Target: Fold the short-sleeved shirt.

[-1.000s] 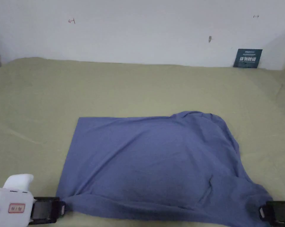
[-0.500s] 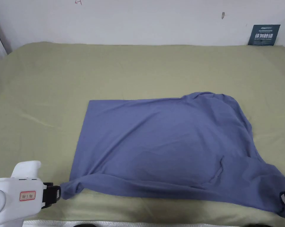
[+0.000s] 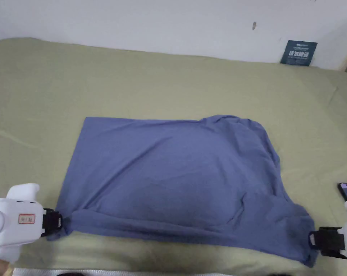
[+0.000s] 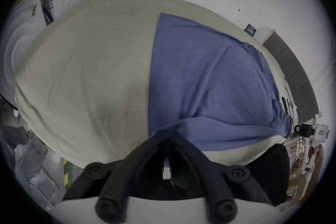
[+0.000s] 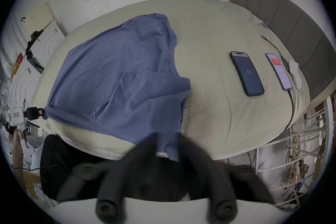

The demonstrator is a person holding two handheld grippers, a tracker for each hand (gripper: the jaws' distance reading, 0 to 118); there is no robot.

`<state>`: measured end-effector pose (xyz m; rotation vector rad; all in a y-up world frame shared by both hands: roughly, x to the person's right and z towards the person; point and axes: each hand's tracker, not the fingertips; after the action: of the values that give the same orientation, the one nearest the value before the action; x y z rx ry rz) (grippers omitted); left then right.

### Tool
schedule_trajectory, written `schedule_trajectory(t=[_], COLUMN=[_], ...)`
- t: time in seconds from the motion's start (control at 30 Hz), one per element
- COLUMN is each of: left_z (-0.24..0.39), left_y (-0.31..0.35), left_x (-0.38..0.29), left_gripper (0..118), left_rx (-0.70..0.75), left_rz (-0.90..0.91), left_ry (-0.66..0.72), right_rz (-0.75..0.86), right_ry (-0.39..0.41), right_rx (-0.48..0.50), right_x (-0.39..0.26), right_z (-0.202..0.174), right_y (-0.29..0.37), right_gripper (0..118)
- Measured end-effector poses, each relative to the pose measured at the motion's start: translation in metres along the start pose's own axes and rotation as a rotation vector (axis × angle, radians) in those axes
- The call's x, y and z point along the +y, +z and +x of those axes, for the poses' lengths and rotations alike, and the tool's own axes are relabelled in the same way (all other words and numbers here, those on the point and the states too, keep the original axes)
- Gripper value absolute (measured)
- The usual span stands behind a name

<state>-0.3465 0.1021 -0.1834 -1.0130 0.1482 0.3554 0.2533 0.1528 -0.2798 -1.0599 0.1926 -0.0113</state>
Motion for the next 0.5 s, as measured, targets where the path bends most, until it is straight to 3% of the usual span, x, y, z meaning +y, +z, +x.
schedule_trajectory(t=[0.03,0.13,0.2,0.23,0.33,0.43,0.5], left_z=[0.0,0.004,0.004,0.002,0.0,-0.001,-0.002], left_y=[0.001,0.006,0.011,0.012,0.014,0.02,0.027], left_x=[-0.001,-0.003,-0.003,-0.001,0.002,0.003,0.005], left_gripper=[4,4,3,3,3,3,3], left_rx=[-0.008,-0.019,-0.02,-0.027,-0.039,-0.047,-0.059], left_rz=[0.0,0.018,0.032,0.029,0.035,0.049,0.067], left_ry=[0.004,-0.009,-0.016,-0.014,-0.007,-0.017,-0.022], right_rz=[0.007,0.008,-0.029,-0.056,-0.086,-0.058,-0.02], right_ry=[0.002,0.005,0.034,0.056,0.11,0.096,0.131], right_rx=[0.031,0.07,0.041,0.014,-0.038,-0.009,-0.013], right_x=[0.0,-0.002,-0.001,0.0,-0.003,-0.007,-0.002], right_z=[0.002,0.005,0.004,0.003,0.0,-0.002,-0.004], right_y=[-0.003,-0.017,-0.029,-0.036,-0.047,-0.042,-0.035], right_gripper=[109,109,94,77,1,0,0])
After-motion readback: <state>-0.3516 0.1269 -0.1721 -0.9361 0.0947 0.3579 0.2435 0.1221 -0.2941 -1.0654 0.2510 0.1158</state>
